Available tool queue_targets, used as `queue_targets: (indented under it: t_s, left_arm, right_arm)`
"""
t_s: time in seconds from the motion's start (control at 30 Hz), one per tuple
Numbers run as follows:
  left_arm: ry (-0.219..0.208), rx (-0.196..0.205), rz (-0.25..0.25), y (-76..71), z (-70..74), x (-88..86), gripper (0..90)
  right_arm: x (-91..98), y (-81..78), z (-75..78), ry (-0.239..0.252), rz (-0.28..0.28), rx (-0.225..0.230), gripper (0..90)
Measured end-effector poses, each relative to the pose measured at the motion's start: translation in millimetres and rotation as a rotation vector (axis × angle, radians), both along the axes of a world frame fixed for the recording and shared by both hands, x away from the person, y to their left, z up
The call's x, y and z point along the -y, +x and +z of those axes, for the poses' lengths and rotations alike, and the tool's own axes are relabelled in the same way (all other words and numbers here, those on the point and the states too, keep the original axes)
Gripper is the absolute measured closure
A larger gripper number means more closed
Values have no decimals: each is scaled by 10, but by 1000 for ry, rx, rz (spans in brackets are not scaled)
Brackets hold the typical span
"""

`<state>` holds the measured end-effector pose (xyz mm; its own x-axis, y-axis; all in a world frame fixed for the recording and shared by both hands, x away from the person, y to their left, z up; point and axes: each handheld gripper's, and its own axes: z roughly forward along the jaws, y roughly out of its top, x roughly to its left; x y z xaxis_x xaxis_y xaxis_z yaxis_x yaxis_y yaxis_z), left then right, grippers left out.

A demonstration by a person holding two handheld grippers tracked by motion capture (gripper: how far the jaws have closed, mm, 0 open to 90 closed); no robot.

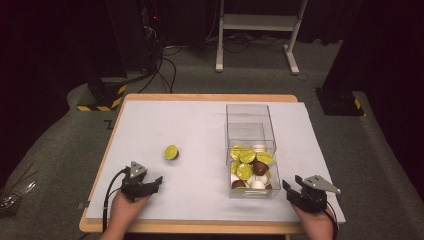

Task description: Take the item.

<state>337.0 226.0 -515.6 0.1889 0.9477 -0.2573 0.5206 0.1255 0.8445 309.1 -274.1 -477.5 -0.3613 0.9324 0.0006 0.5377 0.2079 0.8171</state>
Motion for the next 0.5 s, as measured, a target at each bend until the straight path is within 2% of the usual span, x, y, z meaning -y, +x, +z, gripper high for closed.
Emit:
queue_targets:
  t_s: [0.5]
  left_arm:
    - [6,-6,-4,-3,-1,2,301]
  right_arm:
    - [-22,-327,38,23,51,5,413]
